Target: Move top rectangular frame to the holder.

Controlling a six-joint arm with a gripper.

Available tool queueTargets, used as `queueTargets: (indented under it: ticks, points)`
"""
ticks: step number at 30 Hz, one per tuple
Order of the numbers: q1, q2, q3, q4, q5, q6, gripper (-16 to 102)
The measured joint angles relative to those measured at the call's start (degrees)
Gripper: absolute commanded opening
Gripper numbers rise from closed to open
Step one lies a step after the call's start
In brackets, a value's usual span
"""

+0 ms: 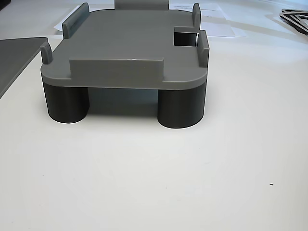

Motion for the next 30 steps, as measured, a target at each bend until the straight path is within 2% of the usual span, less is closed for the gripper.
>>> queueTargets:
  ticks: [1, 8, 15, 24, 30]
  points:
    - [-0.44, 0.18, 0.09, 0.09, -0.09, -0.09, -10]
    - [-3.08, 0.53, -0.18, 2.99, -0.18, 0.0, -11]
    - [-4.22, -1.85, -10.72, 9.67, 0.26, 6.77, -12]
    - [-11.43, -11.6, -32.7, 21.36, 8.26, 23.55, -12]
    - [-16.96, -15.91, -46.05, 21.8, 13.45, 33.49, -12]
